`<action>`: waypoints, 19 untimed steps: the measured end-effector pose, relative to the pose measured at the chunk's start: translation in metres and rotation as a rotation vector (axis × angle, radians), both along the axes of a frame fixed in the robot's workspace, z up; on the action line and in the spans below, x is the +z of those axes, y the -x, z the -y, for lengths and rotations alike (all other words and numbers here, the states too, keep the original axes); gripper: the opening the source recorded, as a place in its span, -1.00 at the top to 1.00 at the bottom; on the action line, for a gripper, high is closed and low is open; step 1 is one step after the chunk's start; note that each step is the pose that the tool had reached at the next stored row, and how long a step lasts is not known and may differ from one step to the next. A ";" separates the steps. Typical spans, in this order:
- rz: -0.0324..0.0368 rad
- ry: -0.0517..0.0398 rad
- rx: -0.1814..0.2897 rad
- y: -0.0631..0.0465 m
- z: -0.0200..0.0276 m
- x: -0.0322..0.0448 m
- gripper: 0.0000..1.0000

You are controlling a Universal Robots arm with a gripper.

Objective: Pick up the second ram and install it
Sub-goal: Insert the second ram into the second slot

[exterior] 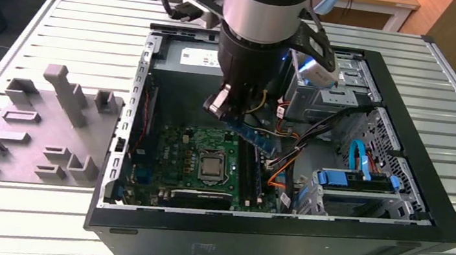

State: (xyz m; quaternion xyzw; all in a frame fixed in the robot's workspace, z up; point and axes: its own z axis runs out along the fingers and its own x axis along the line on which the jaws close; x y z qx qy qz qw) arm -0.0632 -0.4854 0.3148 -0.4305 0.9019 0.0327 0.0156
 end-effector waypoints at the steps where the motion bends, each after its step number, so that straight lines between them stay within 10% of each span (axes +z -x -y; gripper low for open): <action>1: 0.0000 0.0000 -0.020 0.000 0.0000 -0.0001 0.75; 19: 0.0001 -0.0002 -0.346 0.000 0.0000 -0.0010 0.75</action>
